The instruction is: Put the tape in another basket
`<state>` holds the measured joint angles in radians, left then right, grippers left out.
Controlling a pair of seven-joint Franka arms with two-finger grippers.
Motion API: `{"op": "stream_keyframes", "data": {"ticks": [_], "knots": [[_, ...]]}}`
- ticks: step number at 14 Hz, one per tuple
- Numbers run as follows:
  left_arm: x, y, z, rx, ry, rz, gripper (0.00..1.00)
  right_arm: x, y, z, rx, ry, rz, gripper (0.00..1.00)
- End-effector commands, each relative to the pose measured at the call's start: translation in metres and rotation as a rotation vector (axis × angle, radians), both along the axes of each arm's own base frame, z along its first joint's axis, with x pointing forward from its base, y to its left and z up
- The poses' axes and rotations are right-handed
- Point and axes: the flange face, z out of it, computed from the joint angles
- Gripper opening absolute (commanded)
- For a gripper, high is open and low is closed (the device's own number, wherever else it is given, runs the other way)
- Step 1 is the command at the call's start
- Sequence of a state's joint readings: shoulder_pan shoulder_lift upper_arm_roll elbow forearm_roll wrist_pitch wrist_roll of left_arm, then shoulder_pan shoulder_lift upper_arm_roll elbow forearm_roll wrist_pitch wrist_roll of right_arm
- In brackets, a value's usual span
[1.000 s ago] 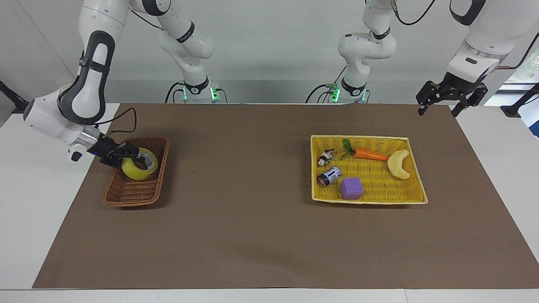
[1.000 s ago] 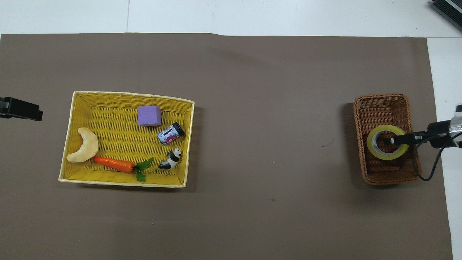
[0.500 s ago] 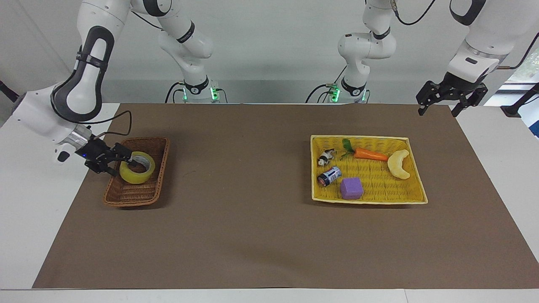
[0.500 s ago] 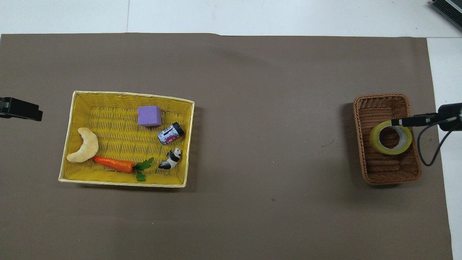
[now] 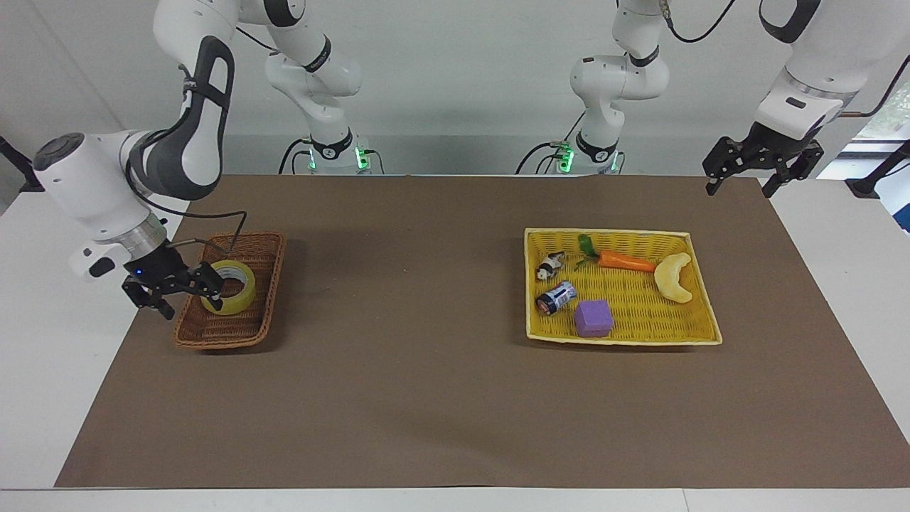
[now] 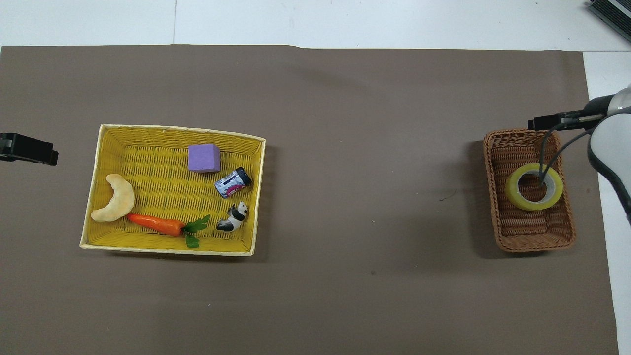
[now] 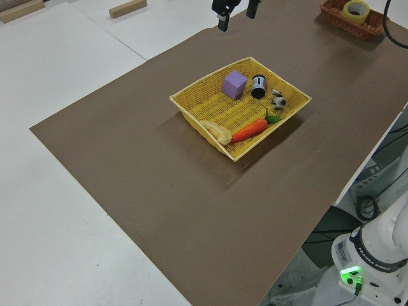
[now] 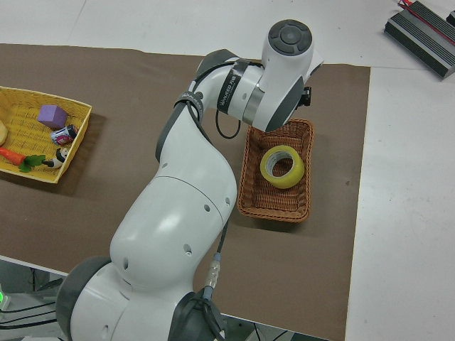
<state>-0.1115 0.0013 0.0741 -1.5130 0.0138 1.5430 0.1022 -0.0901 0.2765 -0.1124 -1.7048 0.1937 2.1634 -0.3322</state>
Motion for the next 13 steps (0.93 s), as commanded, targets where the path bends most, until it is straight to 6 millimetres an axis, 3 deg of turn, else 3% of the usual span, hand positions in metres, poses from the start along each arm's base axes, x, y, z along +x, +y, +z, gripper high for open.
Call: {"op": "stream_keyframes", "data": {"ticks": [1,5,7,11,13], "knots": [[-0.001,0.004,0.004,0.005,-0.016,-0.004,1.0,-0.004,0.046,0.026,-0.024,0.008,-0.116,1.0],[-0.001,0.004,0.004,0.005,-0.016,-0.004,1.0,-0.027,0.111,0.059,-0.034,0.098,-0.26,1.0],[-0.001,0.004,0.004,0.005,-0.016,-0.004,1.0,-0.047,0.112,0.091,-0.03,0.127,-0.262,1.0],[-0.001,0.004,0.004,0.005,-0.016,-0.004,1.0,-0.094,0.086,0.156,-0.018,0.168,-0.285,1.0],[-0.001,0.004,0.004,0.005,-0.016,-0.004,1.0,-0.107,0.082,0.189,-0.021,0.212,-0.288,1.0]]}}
